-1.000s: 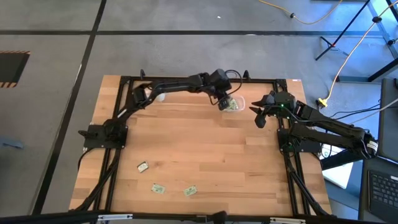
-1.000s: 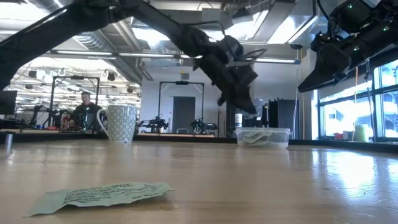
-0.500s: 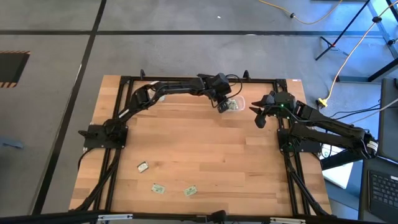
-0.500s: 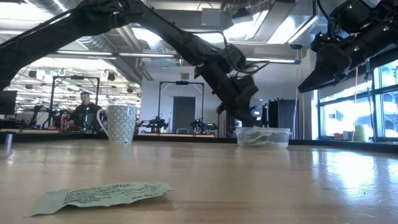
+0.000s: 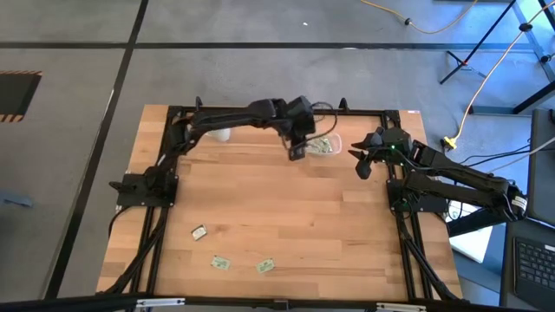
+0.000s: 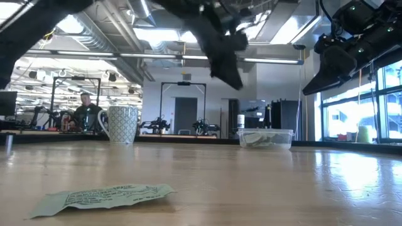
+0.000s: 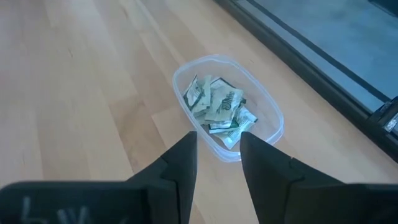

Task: Pick and place items into bin
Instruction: Put the truvia packet into the transparent bin

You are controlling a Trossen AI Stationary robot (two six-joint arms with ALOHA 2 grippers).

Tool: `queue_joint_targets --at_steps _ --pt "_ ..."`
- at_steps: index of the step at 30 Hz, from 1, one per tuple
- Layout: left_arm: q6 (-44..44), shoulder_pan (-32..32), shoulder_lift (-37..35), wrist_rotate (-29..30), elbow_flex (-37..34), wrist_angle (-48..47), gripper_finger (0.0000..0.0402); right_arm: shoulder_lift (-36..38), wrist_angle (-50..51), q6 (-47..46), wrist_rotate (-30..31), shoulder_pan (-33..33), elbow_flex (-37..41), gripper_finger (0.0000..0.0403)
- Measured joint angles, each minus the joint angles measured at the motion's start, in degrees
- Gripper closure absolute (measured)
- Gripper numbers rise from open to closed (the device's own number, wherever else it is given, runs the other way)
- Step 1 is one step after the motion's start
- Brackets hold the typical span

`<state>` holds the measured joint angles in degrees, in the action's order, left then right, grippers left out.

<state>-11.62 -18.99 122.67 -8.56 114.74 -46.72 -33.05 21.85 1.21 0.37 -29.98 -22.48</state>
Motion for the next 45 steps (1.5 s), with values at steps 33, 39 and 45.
queue_joint_targets --at_steps 33,39,45 --pt "87.41 48.98 -39.37 14.07 -61.13 -9.06 0.0323 -0.22 -0.06 0.59 0.01 0.00 0.00 0.0276" --pt "101.19 54.21 -39.37 13.72 -65.30 -5.18 0.0330 -0.22 -0.25 0.59 0.01 0.00 0.00 0.0276" --pt "110.10 56.64 -39.35 11.19 -68.68 -2.38 0.0330 -0.22 -0.27 0.59 0.01 0.00 0.00 0.0276"
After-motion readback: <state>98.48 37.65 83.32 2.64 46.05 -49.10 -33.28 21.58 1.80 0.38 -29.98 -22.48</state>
